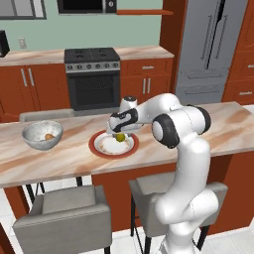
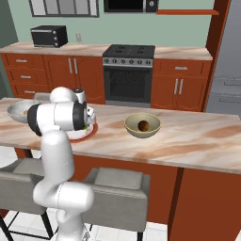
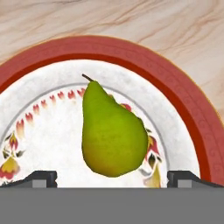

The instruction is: Take the fruits from the plate on the dining counter and place two fruits in each bowl.

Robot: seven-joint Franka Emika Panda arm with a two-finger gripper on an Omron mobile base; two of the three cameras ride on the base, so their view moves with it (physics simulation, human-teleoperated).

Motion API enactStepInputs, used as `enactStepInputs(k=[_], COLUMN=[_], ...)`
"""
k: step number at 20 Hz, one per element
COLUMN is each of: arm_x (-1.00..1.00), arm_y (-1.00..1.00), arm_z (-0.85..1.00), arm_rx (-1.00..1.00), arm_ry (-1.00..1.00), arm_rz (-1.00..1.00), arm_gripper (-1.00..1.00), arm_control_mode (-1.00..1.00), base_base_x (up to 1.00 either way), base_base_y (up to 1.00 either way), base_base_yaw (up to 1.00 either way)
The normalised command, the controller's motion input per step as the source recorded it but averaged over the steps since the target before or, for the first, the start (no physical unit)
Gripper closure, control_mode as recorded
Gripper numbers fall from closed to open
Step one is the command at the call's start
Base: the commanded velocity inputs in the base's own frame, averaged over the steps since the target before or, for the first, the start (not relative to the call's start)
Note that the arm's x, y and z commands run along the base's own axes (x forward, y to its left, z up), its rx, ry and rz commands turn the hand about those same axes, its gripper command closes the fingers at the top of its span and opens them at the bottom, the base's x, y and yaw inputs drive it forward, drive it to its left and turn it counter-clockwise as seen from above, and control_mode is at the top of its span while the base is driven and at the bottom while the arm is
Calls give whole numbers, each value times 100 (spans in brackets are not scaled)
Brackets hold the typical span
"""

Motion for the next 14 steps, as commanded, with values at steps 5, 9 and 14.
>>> enactStepInputs(k=[5,9,14], arm_x=[21,1,0], arm_y=[0,0,0], arm_z=[-6,-12,-21], arm_rx=[0,0,0], arm_ry=[0,1,2], arm_rz=[0,0,0], arm_gripper=[-100,-100,-100], arm_control_mode=[-100,-100,-100], base_base_x=[0,0,0], base_base_y=[0,0,0], base_base_yaw=[0,0,0])
